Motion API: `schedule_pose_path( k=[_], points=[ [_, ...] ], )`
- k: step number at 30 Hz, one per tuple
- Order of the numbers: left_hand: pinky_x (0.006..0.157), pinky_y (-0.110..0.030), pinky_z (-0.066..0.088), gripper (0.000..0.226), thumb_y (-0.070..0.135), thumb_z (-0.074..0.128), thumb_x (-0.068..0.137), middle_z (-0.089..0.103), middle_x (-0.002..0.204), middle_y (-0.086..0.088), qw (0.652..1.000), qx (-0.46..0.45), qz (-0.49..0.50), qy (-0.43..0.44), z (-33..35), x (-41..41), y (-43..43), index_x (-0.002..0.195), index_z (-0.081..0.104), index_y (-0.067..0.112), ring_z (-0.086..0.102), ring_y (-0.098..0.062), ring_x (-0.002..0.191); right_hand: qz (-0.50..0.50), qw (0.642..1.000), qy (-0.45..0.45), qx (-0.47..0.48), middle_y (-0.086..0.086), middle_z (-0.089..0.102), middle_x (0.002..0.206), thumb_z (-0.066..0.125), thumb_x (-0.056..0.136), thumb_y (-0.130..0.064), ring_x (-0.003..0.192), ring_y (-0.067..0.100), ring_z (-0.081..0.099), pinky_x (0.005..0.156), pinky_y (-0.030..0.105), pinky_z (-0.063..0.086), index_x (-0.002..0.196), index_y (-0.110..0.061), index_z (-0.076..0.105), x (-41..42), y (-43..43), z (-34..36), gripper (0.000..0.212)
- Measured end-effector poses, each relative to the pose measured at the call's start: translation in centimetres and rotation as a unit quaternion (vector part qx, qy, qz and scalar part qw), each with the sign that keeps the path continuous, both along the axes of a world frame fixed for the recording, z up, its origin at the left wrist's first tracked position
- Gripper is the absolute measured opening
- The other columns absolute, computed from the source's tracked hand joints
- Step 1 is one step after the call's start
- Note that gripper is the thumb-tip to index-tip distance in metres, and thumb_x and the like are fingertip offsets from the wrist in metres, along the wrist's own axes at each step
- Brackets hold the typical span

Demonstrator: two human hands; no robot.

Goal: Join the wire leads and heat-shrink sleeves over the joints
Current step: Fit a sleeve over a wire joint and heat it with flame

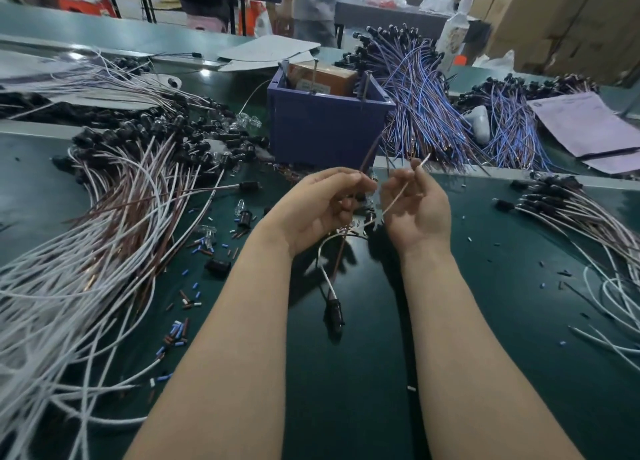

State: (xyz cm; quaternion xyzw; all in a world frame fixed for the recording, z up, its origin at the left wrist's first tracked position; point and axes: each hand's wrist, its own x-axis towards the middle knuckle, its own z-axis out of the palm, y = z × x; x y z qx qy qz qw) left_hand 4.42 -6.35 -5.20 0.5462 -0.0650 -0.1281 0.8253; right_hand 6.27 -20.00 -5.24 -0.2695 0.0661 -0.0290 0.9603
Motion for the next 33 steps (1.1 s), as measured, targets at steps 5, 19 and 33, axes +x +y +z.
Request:
schedule_pose_path(
  k=[5, 19, 33],
  points=[
    [0.044, -0.011, 0.035, 0.016, 0.008, 0.046, 0.098, 0.065, 0.061, 0.002, 0.99, -0.079, 0.118, 0.017, 0.2, 0.5, 0.1, 0.089, 0.06, 0.01, 0.044, -0.001, 0.045, -0.136, 0.929, -0.014, -0.344, -0.005, 0.039, 0.06, 0.043, 0.1, -0.012, 0.043, 0.004, 0.032, 0.04, 0.016, 0.027, 0.093, -0.021, 0.055, 0.5, 1.2, -0.1, 0.016],
    [0.054, -0.02, 0.037, 0.025, -0.004, 0.044, 0.09, 0.068, 0.063, 0.006, 0.966, -0.038, 0.256, -0.017, 0.0, 0.6, 0.0, 0.079, 0.055, 0.015, 0.043, -0.006, 0.054, -0.245, 0.729, -0.103, -0.631, -0.007, 0.047, 0.069, 0.043, 0.096, -0.008, 0.063, 0.011, 0.046, 0.059, 0.026, 0.028, 0.095, -0.004, 0.051, 0.2, 4.6, -1.3, 0.009],
    [0.074, -0.021, 0.049, 0.021, -0.003, 0.046, 0.094, 0.069, 0.083, 0.0, 0.956, -0.001, 0.283, -0.075, -0.7, 1.1, -0.5, 0.089, 0.053, 0.015, 0.062, -0.006, 0.075, -0.24, 0.66, -0.151, -0.696, 0.014, 0.065, 0.086, 0.037, 0.1, -0.012, 0.077, 0.036, 0.058, 0.064, 0.034, 0.034, 0.109, -0.001, 0.054, -0.8, 5.6, -1.0, 0.022]
  ],
)
